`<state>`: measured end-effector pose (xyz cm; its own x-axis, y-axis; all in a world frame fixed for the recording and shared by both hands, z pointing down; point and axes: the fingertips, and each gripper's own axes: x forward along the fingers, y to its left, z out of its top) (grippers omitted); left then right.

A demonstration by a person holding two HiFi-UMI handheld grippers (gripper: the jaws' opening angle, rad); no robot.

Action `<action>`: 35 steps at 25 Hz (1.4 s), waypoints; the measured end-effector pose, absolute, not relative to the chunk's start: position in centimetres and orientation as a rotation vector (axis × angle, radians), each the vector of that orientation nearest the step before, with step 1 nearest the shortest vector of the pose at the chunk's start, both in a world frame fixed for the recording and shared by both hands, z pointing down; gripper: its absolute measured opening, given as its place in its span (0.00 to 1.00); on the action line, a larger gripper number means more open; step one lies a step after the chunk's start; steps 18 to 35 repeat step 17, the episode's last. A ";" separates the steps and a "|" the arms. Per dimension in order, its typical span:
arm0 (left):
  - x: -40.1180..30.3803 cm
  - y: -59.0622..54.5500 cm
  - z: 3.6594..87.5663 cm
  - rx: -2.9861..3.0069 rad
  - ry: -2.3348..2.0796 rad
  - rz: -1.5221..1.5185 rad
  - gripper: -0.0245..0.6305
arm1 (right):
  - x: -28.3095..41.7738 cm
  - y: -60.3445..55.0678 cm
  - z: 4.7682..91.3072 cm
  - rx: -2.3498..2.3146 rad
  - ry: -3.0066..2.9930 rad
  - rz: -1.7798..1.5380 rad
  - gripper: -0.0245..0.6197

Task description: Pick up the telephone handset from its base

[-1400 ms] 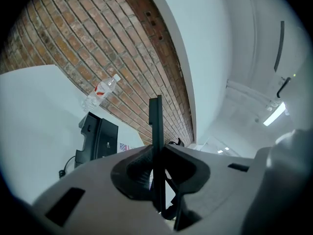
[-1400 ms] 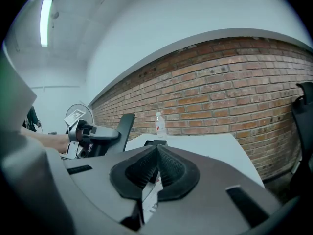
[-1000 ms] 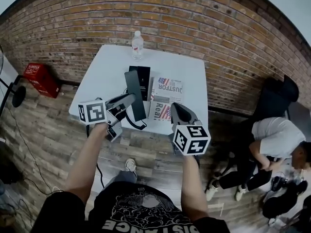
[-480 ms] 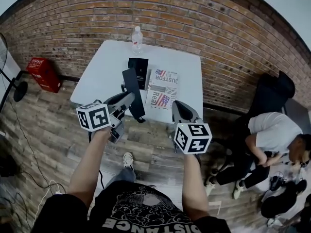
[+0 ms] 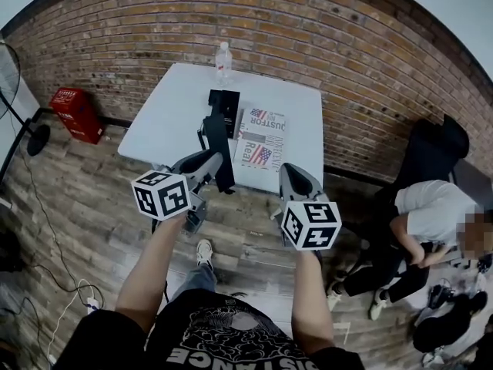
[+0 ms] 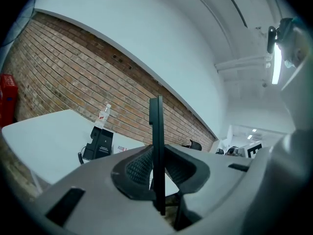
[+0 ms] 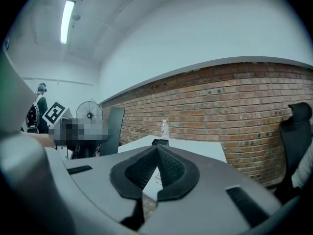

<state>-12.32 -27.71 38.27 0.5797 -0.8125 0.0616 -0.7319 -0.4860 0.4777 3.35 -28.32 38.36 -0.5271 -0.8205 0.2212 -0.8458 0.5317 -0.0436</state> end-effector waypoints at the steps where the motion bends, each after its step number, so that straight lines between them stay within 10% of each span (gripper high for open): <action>1: -12.1 -27.5 38.2 2.358 -1.240 -0.235 0.15 | 3.4 -28.2 38.3 1.424 -2.595 0.216 0.04; 35: -11.7 -26.4 38.6 2.355 -1.250 -0.242 0.15 | 3.5 -27.1 38.4 1.413 -2.598 0.203 0.04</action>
